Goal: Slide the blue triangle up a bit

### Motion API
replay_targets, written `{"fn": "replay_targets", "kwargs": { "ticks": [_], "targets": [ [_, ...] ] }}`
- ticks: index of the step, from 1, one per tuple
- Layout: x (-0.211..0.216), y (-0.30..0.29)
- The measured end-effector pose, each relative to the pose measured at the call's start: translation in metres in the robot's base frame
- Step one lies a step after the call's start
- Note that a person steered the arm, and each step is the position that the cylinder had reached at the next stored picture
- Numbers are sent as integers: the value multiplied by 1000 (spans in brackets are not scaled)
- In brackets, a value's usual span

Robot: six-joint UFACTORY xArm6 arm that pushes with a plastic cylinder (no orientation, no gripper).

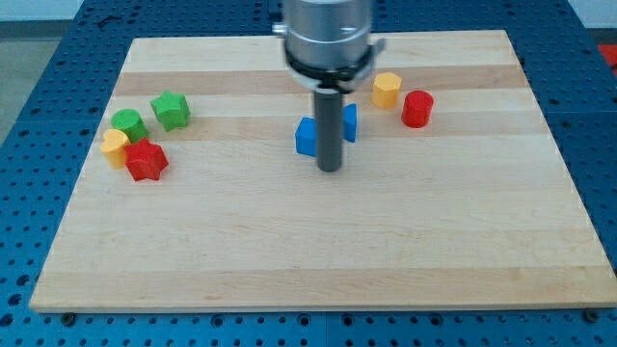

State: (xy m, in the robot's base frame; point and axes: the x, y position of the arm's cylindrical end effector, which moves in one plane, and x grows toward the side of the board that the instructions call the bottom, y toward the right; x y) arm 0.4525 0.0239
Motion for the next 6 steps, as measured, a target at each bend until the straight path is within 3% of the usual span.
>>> {"fn": "replay_targets", "kwargs": {
  "ticks": [2,4,6],
  "targets": [
    [1,56],
    [-50,8],
    [-48,-35]
  ]
}}
